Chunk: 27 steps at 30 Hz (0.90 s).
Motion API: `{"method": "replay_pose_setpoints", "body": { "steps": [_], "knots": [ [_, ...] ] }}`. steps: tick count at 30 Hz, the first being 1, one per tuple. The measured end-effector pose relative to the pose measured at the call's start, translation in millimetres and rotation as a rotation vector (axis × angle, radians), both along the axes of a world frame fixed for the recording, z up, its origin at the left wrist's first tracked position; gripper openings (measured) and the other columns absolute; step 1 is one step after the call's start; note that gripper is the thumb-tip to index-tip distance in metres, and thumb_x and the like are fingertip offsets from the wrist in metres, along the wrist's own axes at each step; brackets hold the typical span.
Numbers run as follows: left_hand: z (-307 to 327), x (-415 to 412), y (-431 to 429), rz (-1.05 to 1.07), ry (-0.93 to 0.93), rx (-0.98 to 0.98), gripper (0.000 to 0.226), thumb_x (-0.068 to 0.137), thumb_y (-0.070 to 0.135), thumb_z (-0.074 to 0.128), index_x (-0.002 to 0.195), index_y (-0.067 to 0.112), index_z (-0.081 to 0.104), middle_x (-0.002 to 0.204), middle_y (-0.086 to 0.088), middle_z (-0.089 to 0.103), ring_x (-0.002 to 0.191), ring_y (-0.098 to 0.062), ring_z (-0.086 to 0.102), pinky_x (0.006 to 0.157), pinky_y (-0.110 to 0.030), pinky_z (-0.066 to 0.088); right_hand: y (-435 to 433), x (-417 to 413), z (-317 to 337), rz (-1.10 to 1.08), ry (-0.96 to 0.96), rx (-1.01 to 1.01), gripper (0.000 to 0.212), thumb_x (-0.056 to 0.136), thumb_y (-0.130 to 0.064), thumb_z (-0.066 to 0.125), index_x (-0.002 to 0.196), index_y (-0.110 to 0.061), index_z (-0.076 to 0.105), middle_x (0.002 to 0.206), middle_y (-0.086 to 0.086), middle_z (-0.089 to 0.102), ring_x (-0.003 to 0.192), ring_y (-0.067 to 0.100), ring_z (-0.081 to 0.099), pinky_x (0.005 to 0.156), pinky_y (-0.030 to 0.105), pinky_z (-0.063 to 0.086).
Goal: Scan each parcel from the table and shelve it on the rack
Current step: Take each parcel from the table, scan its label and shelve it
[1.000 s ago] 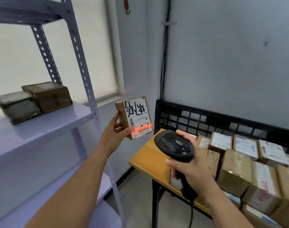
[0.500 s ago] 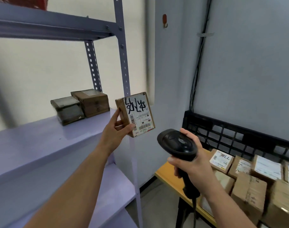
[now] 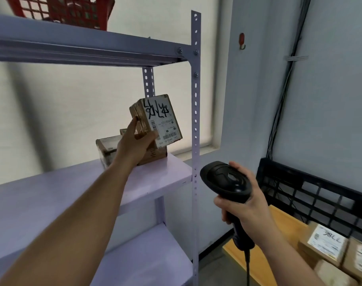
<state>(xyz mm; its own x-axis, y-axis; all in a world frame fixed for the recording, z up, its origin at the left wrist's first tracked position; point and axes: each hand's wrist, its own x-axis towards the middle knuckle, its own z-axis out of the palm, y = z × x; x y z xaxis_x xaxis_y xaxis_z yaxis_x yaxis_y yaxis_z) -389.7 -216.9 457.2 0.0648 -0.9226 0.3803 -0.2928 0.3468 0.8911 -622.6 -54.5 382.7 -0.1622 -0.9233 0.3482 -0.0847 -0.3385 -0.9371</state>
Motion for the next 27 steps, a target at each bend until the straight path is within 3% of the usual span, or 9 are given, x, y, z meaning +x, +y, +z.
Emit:
{"method": "replay_pose_setpoints", "body": {
  "steps": [5, 9, 12, 15, 18, 20, 22, 24, 27],
  "knots": [
    [19.2, 9.0, -43.0, 0.082, -0.078, 0.031, 0.069, 0.087, 0.041, 0.062, 0.148, 0.042, 0.028, 0.136, 0.005, 0.053, 0.117, -0.024, 0.055, 0.100, -0.043, 0.047, -31.2, 13.5, -3.0, 0.001, -0.007, 0.018, 0.080, 0.074, 0.012, 0.075, 0.122, -0.047, 0.051, 0.113, 0.007, 0.062, 0.057, 0.029, 0.060, 0.055, 0.039, 0.054],
    [24.2, 9.8, -72.9, 0.109, -0.103, 0.079, 0.069, 0.085, 0.047, 0.056, 0.147, 0.043, 0.025, 0.130, 0.004, 0.055, 0.116, -0.030, 0.055, 0.095, -0.046, 0.051, -49.9, 17.6, -7.6, -0.013, -0.007, 0.028, 0.081, 0.074, 0.011, 0.076, 0.124, -0.047, 0.051, 0.114, 0.009, 0.062, 0.056, 0.028, 0.060, 0.053, 0.037, 0.054],
    [24.1, 10.3, -95.7, 0.139, -0.144, 0.123, 0.080, 0.080, 0.058, 0.048, 0.151, 0.041, 0.015, 0.139, -0.005, 0.053, 0.120, -0.035, 0.053, 0.097, -0.048, 0.050, -59.9, 17.5, -10.3, -0.022, -0.012, 0.039, 0.081, 0.074, 0.011, 0.076, 0.125, -0.046, 0.051, 0.115, 0.010, 0.060, 0.055, 0.028, 0.060, 0.054, 0.037, 0.054],
    [23.6, 7.2, -114.6, 0.211, -0.245, 0.148, 0.070, 0.094, 0.055, 0.036, 0.154, 0.038, 0.004, 0.145, -0.011, 0.047, 0.125, -0.037, 0.049, 0.102, -0.045, 0.043, -66.4, 15.8, -12.0, -0.039, -0.015, 0.048, 0.080, 0.074, 0.011, 0.076, 0.124, -0.047, 0.052, 0.116, 0.011, 0.060, 0.056, 0.027, 0.061, 0.054, 0.036, 0.055],
    [29.3, 3.1, -120.6, 0.330, -0.396, 0.124, 0.055, 0.100, 0.046, 0.022, 0.153, 0.039, 0.009, 0.144, -0.019, 0.040, 0.128, -0.039, 0.043, 0.100, -0.046, 0.036, -71.1, 13.9, -13.5, -0.058, -0.014, 0.055, 0.081, 0.073, 0.009, 0.077, 0.124, -0.048, 0.051, 0.118, 0.011, 0.059, 0.058, 0.027, 0.062, 0.055, 0.034, 0.055],
    [31.9, 3.1, -124.9, 0.340, -0.425, 0.080, 0.051, 0.101, 0.046, 0.020, 0.151, 0.037, 0.024, 0.144, -0.019, 0.037, 0.131, -0.038, 0.037, 0.102, -0.047, 0.033, -73.3, 13.0, -14.1, -0.066, -0.010, 0.052, 0.081, 0.073, 0.009, 0.077, 0.125, -0.048, 0.051, 0.117, 0.011, 0.059, 0.059, 0.027, 0.063, 0.055, 0.034, 0.055],
    [31.0, 3.9, -129.0, 0.281, -0.436, 0.068, 0.057, 0.096, 0.060, 0.024, 0.145, 0.034, 0.037, 0.145, -0.015, 0.038, 0.134, -0.034, 0.035, 0.106, -0.048, 0.033, -75.3, 12.0, -14.4, -0.069, -0.015, 0.046, 0.081, 0.073, 0.010, 0.076, 0.126, -0.046, 0.051, 0.117, 0.011, 0.060, 0.058, 0.028, 0.062, 0.053, 0.035, 0.054],
    [26.9, 4.6, -128.5, 0.212, -0.478, 0.068, 0.072, 0.085, 0.074, 0.039, 0.143, 0.032, 0.038, 0.143, -0.012, 0.039, 0.132, -0.032, 0.040, 0.106, -0.047, 0.036, -77.1, 11.4, -14.0, -0.065, -0.020, 0.036, 0.080, 0.073, 0.011, 0.076, 0.126, -0.044, 0.051, 0.117, 0.012, 0.060, 0.056, 0.029, 0.061, 0.052, 0.035, 0.054],
    [19.7, 4.6, -126.9, 0.189, -0.521, 0.050, 0.085, 0.075, 0.058, 0.070, 0.145, 0.030, 0.031, 0.141, -0.011, 0.039, 0.126, -0.033, 0.047, 0.101, -0.044, 0.040, -79.7, 11.5, -13.9, -0.060, -0.020, 0.025, 0.080, 0.074, 0.010, 0.076, 0.126, -0.044, 0.051, 0.117, 0.012, 0.059, 0.056, 0.029, 0.060, 0.053, 0.035, 0.054]
  ]
}}
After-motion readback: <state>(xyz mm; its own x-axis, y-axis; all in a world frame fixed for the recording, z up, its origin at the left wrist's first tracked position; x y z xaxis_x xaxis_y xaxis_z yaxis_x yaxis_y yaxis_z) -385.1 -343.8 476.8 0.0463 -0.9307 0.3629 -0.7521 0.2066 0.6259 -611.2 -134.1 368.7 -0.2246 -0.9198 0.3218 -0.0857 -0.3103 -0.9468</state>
